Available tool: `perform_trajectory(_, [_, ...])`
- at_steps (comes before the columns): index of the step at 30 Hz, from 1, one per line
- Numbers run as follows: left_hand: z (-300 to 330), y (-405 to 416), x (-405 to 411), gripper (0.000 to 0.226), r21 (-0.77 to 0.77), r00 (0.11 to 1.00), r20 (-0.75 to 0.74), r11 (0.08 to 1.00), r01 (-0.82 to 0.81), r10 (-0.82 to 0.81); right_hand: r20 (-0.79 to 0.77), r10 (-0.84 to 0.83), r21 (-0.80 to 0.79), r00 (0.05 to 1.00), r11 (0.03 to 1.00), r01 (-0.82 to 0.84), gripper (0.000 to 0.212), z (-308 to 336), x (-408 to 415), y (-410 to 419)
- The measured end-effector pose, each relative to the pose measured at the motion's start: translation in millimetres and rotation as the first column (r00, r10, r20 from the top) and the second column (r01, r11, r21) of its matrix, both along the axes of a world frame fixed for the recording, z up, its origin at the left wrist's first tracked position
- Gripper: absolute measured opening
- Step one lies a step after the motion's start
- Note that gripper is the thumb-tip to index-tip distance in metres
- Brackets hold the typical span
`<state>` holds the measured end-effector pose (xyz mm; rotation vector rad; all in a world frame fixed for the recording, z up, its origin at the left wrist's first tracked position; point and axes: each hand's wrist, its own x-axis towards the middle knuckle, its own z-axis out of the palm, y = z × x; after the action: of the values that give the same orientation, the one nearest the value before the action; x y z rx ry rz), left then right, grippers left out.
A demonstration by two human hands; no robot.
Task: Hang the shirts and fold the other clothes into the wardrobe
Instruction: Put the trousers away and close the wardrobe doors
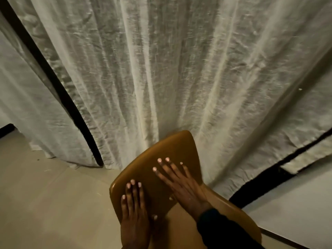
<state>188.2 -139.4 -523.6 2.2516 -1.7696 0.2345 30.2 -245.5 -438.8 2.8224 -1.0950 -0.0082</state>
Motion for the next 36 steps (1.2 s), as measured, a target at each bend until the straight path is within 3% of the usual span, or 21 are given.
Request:
perform_trajectory(2, [-18.3,-6.4,1.4,0.105,-0.064,0.999,0.050,0.998,0.007,-0.004,-0.003,0.019,-0.073,1.000,0.997,-0.020,0.131,-8.7,9.1,-23.0])
perform_trajectory(5, [-35.9,-14.5,7.4,0.080,0.022,0.991,0.136,1.000,0.004,-0.007,-0.032,0.068,-0.109,0.997,0.991,-0.071,0.122,-23.4,18.3,-48.6])
perform_trajectory(9, [-34.6,-38.3,29.4,0.068,-0.027,0.967,0.250,0.998,0.050,-0.042,-0.003,0.039,-0.245,0.999,0.969,-0.039,0.098,-38.6,20.3,-70.2])
perform_trajectory(13, [-19.9,-86.7,62.0,0.071,-0.119,0.934,0.280,0.957,0.264,-0.222,0.038,-0.084,-0.249,0.996,0.964,0.091,0.099,-42.5,26.1,-91.0])
perform_trajectory(15, [-9.9,-117.6,75.8,0.083,-0.131,0.906,0.288,0.924,0.359,-0.311,0.027,-0.159,-0.208,0.987,0.965,0.161,0.104,-40.2,25.9,-103.6])
perform_trajectory(20, [-1.7,-188.5,92.5,0.124,-0.007,0.828,0.386,0.896,0.444,-0.407,0.023,-0.322,-0.162,0.946,0.933,0.321,0.106,-38.9,19.5,-128.8])
perform_trajectory(24, [1.9,-231.8,96.6,0.134,0.043,0.774,0.447,0.875,0.482,-0.448,0.017,-0.399,-0.177,0.917,0.901,0.395,0.103,-41.8,14.0,-143.0])
perform_trajectory(32, [5.9,-294.3,96.3,0.142,0.066,0.694,0.519,0.833,0.549,-0.499,-0.031,-0.450,-0.181,0.892,0.881,0.438,0.105,-49.5,-9.2,-154.9])
perform_trajectory(34, [5.8,-297.5,91.2,0.136,0.051,0.704,0.508,0.833,0.550,-0.496,-0.029,-0.446,-0.198,0.895,0.880,0.432,0.101,-53.8,-21.7,-154.4])
perform_trajectory(36, [3.6,-295.1,82.5,0.116,-0.006,0.740,0.471,0.838,0.546,-0.479,-0.017,-0.436,-0.217,0.900,0.880,0.422,0.098,-58.1,-32.1,-153.4])
